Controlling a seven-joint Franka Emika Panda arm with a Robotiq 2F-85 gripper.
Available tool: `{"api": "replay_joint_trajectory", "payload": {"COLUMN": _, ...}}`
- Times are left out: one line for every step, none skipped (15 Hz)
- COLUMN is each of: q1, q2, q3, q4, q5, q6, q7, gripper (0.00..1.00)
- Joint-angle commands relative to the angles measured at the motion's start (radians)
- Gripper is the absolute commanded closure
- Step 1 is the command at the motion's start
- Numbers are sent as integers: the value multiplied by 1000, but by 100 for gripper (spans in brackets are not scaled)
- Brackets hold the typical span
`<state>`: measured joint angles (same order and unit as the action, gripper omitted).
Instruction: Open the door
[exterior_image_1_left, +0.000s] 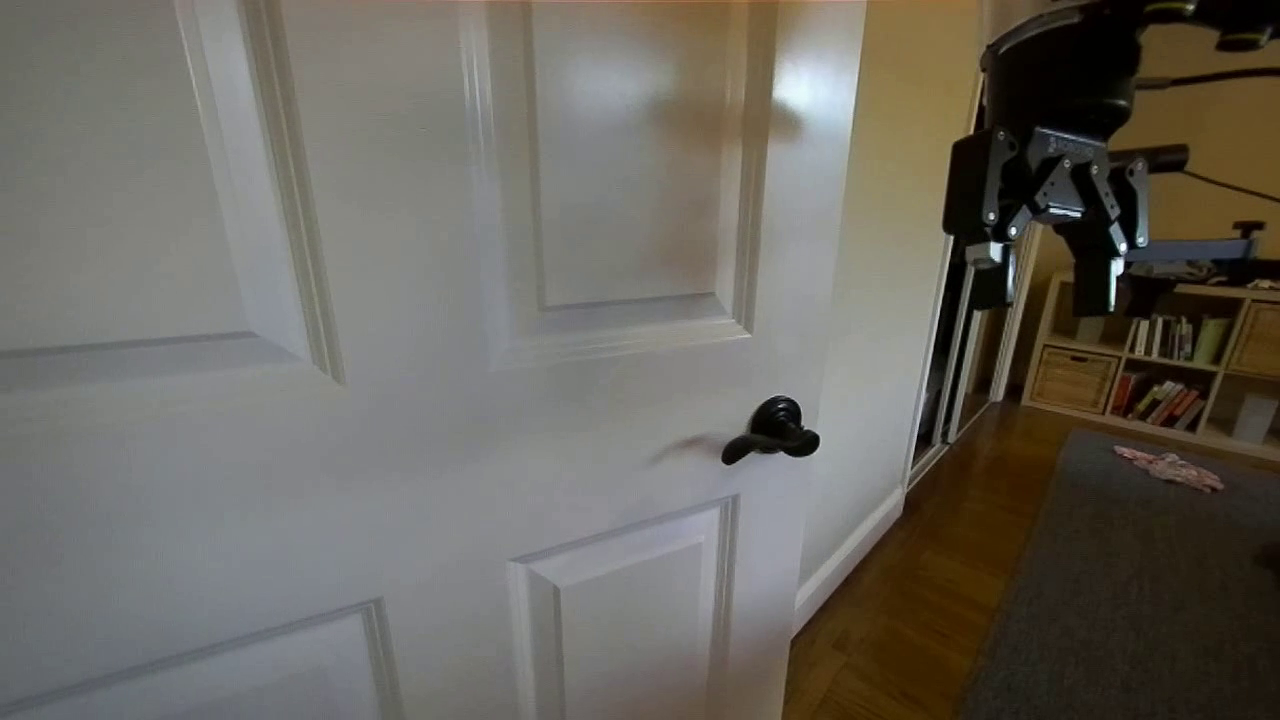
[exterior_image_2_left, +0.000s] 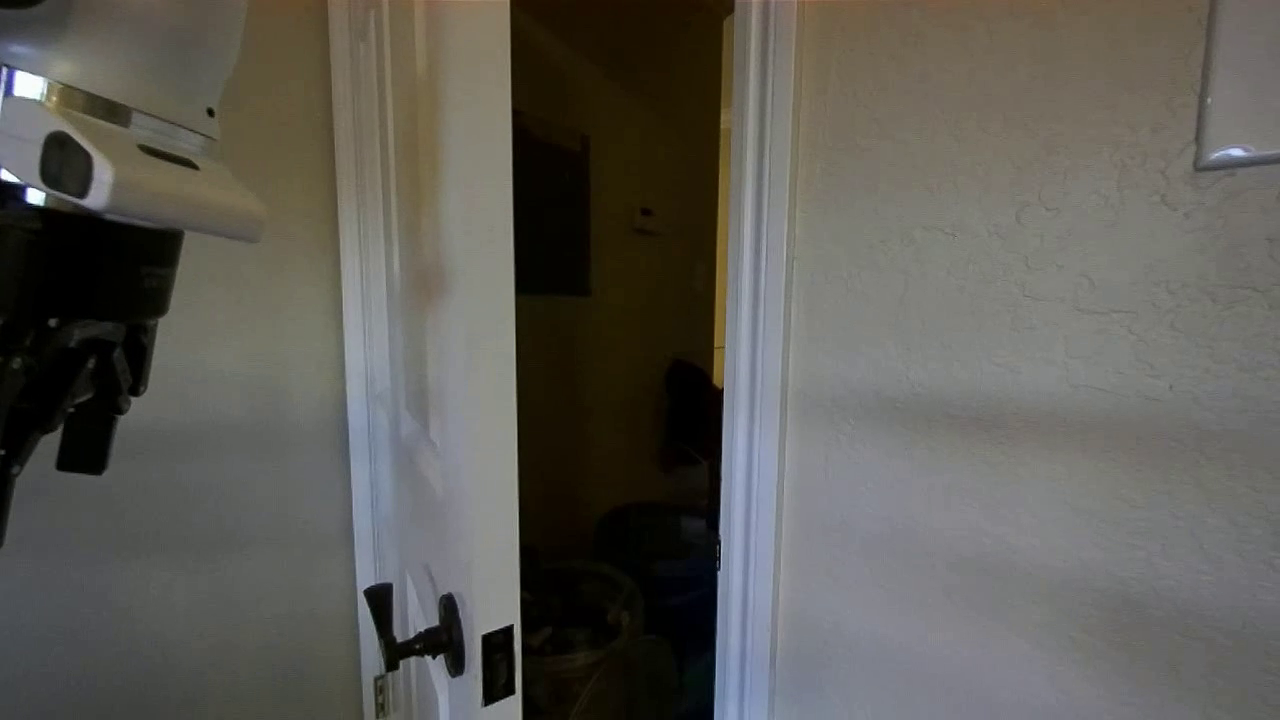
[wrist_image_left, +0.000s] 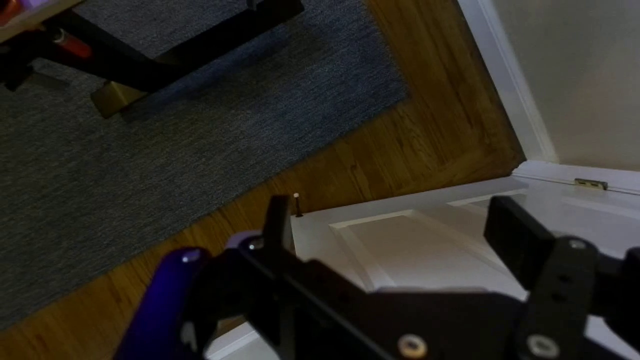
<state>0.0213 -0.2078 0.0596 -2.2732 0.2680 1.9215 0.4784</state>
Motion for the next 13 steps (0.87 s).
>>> {"api": "replay_joint_trajectory", "payload": {"q1": -5, "q2": -11, "q3": 2, "q4": -8, "q5": 1, "q6": -2, "q7": -4, "gripper": 0}}
{"api": "replay_joint_trajectory", "payload": {"q1": -6, "q2": -19, "q3": 2, "q4": -14, "q5": 1, "q6": -2, "q7": -5, "gripper": 0}}
{"api": "replay_joint_trajectory", "payload": {"q1": -6, "q2": -23, "q3": 2, "q4": -17, "q5": 1, "q6": -2, "q7": -5, "gripper": 0}}
{"api": "replay_joint_trajectory", "payload": {"q1": -6, "q2": -23, "q3": 2, "q4": -19, "q5": 1, "q6": -2, "q7": -5, "gripper": 0}}
{"api": "replay_joint_trajectory", "payload": {"q1": -6, "q2": -23, "q3": 2, "q4": -20, "q5": 1, "q6": -2, "q7": -5, "gripper": 0}}
{"api": "replay_joint_trajectory", "payload": {"q1": -6, "q2": -23, "q3": 2, "q4": -20, "q5": 1, "q6": -2, "q7": -5, "gripper": 0}}
{"api": "replay_joint_trajectory", "payload": {"q1": -6, "q2": -23, "q3": 2, "q4": -21, "q5": 1, "q6": -2, "q7": -6, "gripper": 0}}
{"api": "replay_joint_trajectory", "payload": {"q1": -6, "q2": -23, "q3": 2, "q4": -21, "q5": 1, "q6": -2, "q7": -6, "gripper": 0}}
{"api": "replay_joint_trajectory", "payload": {"q1": -6, "q2": -23, "q3": 2, "q4": -21, "q5": 1, "q6": -2, "q7": -6, "gripper": 0}}
{"api": "replay_joint_trajectory", "payload": {"q1": -6, "q2": -23, "q3": 2, "q4": -21, "q5": 1, "q6": -2, "q7": -6, "gripper": 0}}
{"api": "replay_joint_trajectory", "payload": {"q1": -6, "q2": -23, "q3": 2, "q4": -21, "q5": 1, "q6": -2, "q7": -6, "gripper": 0}}
{"api": "replay_joint_trajectory", "payload": {"q1": -6, "q2": -23, "q3": 2, "q4": -21, "q5": 1, "q6": -2, "q7": -6, "gripper": 0}}
{"api": "replay_joint_trajectory", "payload": {"q1": -6, "q2": -23, "q3": 2, "q4": -21, "q5": 1, "q6": -2, "q7": -6, "gripper": 0}}
